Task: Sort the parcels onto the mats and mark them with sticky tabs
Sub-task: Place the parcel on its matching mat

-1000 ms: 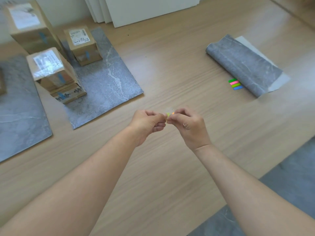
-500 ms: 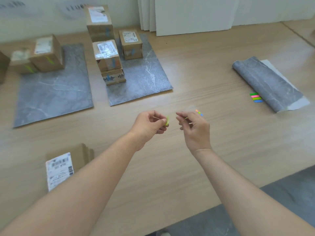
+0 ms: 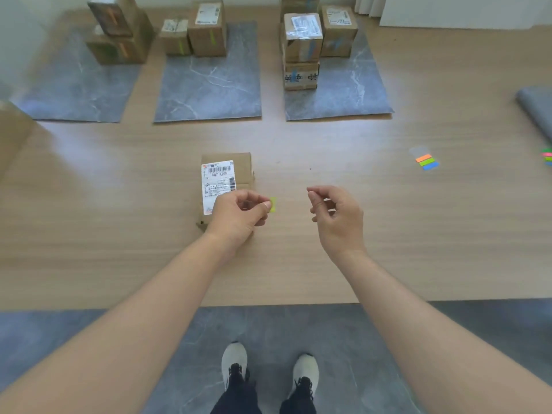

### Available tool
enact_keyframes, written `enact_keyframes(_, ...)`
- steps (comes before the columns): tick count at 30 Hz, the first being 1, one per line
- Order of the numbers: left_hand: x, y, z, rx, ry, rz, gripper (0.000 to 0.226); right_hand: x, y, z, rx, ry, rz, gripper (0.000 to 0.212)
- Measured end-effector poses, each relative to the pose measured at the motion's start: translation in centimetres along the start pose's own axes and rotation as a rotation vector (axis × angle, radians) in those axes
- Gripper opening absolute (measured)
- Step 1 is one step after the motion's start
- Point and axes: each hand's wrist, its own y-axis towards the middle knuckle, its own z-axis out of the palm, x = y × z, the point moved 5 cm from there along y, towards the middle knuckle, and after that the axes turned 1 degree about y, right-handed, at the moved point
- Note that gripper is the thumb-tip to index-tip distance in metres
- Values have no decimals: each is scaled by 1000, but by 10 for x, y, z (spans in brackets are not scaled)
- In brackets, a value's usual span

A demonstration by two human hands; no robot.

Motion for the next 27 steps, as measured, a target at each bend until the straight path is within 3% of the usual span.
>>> enact_keyframes(5, 33, -5, -41, 9, -14, -1, 4, 2, -20, 46, 18, -35, -14, 16)
enact_keyframes(11, 81, -5, -66, -15, -4, -23, 2, 5, -42, 101, 165, -205, -178, 64)
enact_keyframes(15, 105, 0, -66, -40, -70, -48, 3, -2, -48, 120, 315, -363, -293, 79)
enact_keyframes(22, 114, 10, -50, -136, -146, -21, 9, -10, -44, 124, 403, -419, -409, 72)
enact_keyframes(27, 120, 14, -41, -186, -192, 3, 4, -14, -35, 125, 389, -371, -451, 37)
